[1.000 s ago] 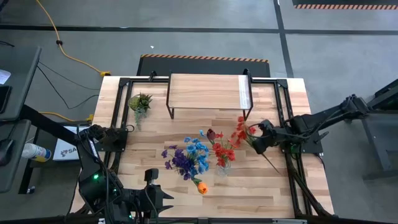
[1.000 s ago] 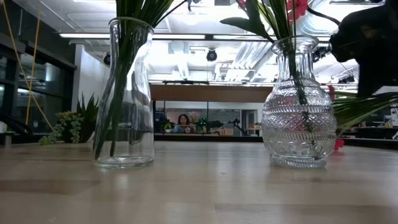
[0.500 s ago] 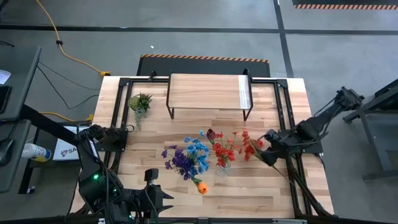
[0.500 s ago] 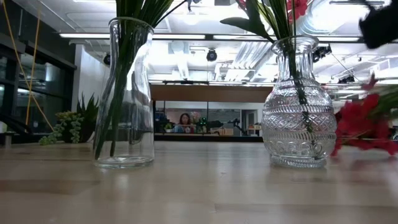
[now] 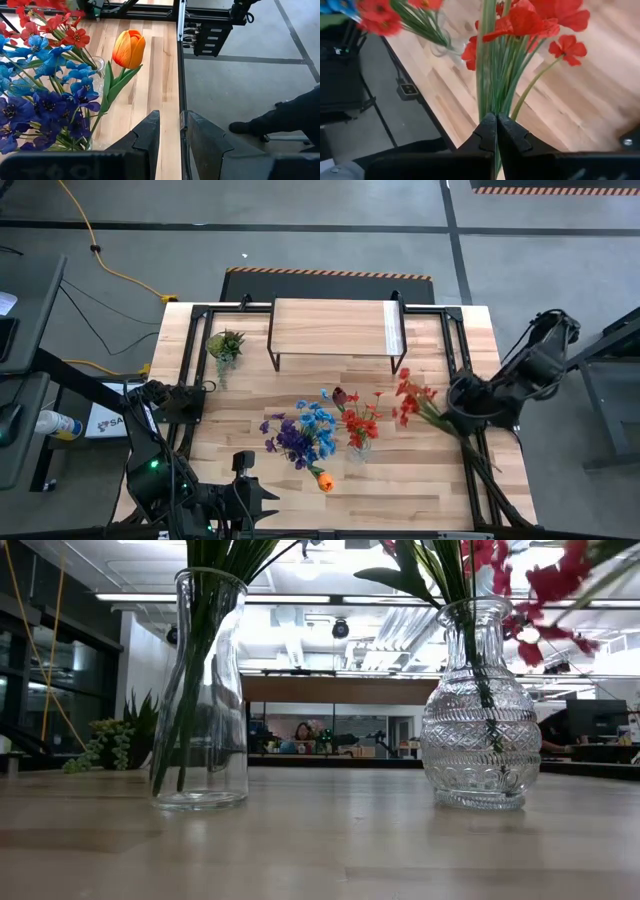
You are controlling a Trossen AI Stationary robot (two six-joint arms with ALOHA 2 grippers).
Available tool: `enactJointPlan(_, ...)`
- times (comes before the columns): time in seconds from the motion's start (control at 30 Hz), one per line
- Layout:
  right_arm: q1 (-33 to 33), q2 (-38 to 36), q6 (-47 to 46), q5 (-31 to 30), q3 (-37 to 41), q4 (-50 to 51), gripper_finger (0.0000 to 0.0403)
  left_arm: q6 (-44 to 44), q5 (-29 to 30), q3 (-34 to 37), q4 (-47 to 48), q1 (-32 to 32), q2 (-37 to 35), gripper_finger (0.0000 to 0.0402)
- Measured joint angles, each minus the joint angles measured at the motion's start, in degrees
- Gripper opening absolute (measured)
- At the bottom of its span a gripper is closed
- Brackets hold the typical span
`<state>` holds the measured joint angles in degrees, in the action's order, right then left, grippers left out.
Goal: Pick and place flowers into a vace then onto a shelf
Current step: Put the orange flowers into the right transparent flower vase
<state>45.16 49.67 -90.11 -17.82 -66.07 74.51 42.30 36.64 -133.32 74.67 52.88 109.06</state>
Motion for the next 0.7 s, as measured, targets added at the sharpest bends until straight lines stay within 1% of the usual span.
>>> enactJointPlan(0.2, -0.02, 3.70, 1.69, -2.33, -11.43, 10.62, 0.0000, -0.01, 0.00, 0.01, 0.00, -0.02, 0.00, 0.0134)
enactJointPlan(0.33, -0.04, 5.91, 4.11, -6.16, -18.14, 14.66, 0.0000, -0.01, 0.00, 0.01, -0.02, -0.01, 0.00, 0.0134)
enactJointPlan(0.53, -0.04, 8.17, 12.59, -15.61, -27.13, 12.90, 0.0000, 0.00, 0.00, -0.01, -0.02, 0.00, 0.00, 0.0134)
enactJointPlan(0.7, 0.01, 9.96, 23.10, -22.27, -33.37, 7.40, 0.0000, -0.02, 0.00, 0.01, -0.02, -0.02, 0.00, 0.0134)
